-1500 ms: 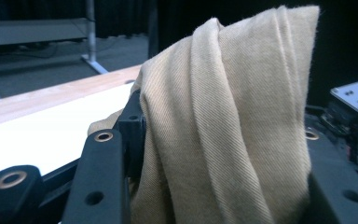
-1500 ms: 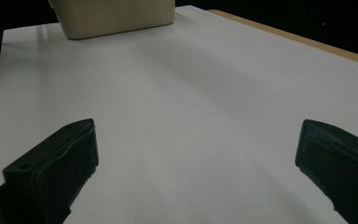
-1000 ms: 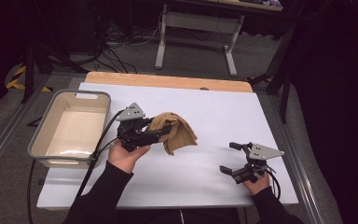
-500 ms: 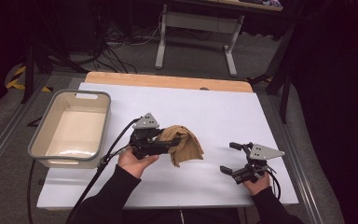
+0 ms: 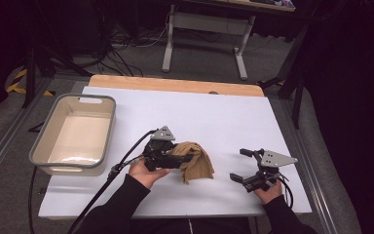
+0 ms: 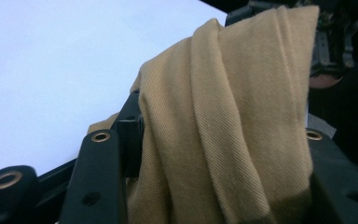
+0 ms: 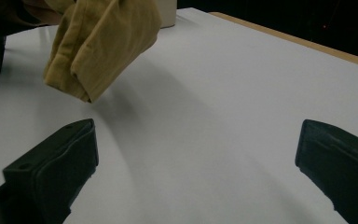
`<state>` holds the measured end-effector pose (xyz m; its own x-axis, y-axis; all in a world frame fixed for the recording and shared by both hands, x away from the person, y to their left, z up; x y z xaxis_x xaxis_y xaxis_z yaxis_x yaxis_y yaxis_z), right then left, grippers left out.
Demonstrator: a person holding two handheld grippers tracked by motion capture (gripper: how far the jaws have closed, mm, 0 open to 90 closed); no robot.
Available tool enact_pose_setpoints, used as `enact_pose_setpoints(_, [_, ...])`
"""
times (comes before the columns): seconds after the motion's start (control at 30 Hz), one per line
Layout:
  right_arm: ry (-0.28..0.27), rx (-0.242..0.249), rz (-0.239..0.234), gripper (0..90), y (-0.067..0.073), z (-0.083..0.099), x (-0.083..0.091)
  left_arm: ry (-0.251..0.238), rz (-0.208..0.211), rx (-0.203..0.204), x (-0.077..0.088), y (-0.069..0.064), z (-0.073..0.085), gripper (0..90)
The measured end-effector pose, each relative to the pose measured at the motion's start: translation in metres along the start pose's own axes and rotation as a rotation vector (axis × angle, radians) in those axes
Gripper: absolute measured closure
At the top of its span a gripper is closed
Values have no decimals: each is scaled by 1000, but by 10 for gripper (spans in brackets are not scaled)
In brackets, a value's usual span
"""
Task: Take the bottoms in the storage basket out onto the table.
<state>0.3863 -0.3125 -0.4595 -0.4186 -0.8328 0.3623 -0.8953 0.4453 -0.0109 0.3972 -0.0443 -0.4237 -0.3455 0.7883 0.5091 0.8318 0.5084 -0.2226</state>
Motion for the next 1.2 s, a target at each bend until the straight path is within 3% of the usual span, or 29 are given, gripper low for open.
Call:
enact_pose_setpoints(0.3, [-1, -5, 0, 0, -1, 0, 0, 67, 16, -6, -13, 1, 10, 497])
enact_pose_setpoints(0.73, [1, -3, -1, 0, 0, 0, 0, 131, -25, -38, -26, 3, 19, 463])
enact_pose_setpoints(0.9, [3, -4, -1, 0, 0, 0, 0, 157, -18, -39, -30, 4, 23, 406])
enact_pose_setpoints(1.2, [4, -2, 0, 0, 0, 0, 0, 139, 40, -29, -29, 0, 20, 230])
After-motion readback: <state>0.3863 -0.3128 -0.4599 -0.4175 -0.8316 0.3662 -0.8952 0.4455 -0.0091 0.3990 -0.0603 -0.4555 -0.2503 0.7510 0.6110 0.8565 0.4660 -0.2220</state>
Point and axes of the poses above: each handheld gripper's, and its own axes: x roughly backward along the jaws, z roughly out of its underside, y roughly to its left, the point moved 6 cm from there along -x, roughly forward along the jaws, and after that the axes turned 4 degrees about -z, right-handed, at the moved point
